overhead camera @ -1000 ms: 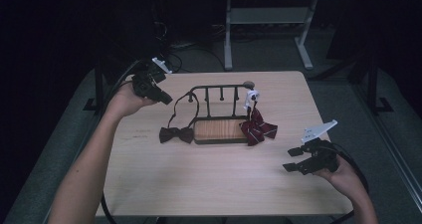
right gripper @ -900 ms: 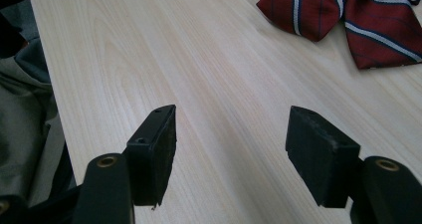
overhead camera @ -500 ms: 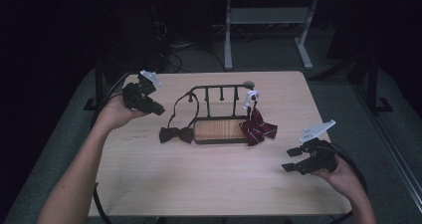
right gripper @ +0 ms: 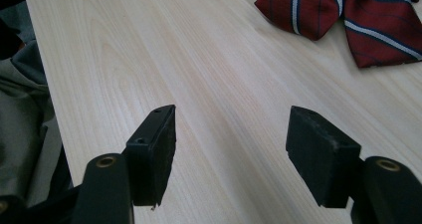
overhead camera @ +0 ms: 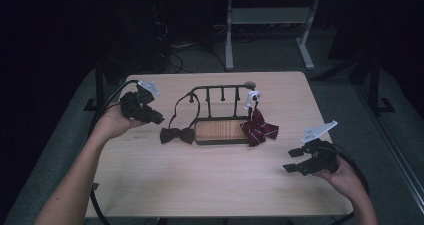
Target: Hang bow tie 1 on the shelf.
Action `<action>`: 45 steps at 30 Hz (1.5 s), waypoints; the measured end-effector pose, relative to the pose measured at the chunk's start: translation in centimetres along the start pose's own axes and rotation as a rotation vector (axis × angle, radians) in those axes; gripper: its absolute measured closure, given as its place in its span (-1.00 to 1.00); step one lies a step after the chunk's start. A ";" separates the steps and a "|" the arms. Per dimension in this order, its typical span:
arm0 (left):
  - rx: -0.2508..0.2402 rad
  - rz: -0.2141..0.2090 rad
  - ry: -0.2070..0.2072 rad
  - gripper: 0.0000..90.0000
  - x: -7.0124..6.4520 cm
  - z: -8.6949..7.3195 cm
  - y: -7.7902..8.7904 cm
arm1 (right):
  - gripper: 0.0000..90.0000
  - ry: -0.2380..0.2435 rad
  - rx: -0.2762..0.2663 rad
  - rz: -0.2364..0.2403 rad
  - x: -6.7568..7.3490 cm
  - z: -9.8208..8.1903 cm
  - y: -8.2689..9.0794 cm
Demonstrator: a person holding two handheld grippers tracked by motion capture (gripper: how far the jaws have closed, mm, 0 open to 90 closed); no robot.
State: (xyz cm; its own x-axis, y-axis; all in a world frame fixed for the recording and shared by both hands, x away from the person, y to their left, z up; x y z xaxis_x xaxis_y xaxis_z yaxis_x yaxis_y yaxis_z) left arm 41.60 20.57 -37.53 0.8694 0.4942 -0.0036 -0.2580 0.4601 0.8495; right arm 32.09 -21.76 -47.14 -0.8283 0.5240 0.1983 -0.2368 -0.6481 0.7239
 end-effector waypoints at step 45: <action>-0.038 -0.010 0.012 -0.14 -3.0 -4.5 -1.7 | -0.22 -0.012 -0.004 -0.011 -0.2 -0.3 0.2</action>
State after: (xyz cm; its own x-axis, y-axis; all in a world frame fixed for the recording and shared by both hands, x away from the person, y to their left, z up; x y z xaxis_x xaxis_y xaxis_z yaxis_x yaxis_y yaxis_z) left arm 37.52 21.59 -41.28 0.8669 0.4981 -0.0190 -0.2651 0.4931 0.8286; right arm 32.07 -22.12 -47.20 -0.8194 0.5380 0.1978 -0.2481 -0.6439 0.7237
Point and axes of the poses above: each handheld gripper's, and its own axes: y roughly backward along the jaws, z roughly out of its top, x roughly to its left, the point moved 8 cm from there along -y, roughly forward along the jaws, and after that the axes turned 4 degrees about -x, right-handed, at the moved point
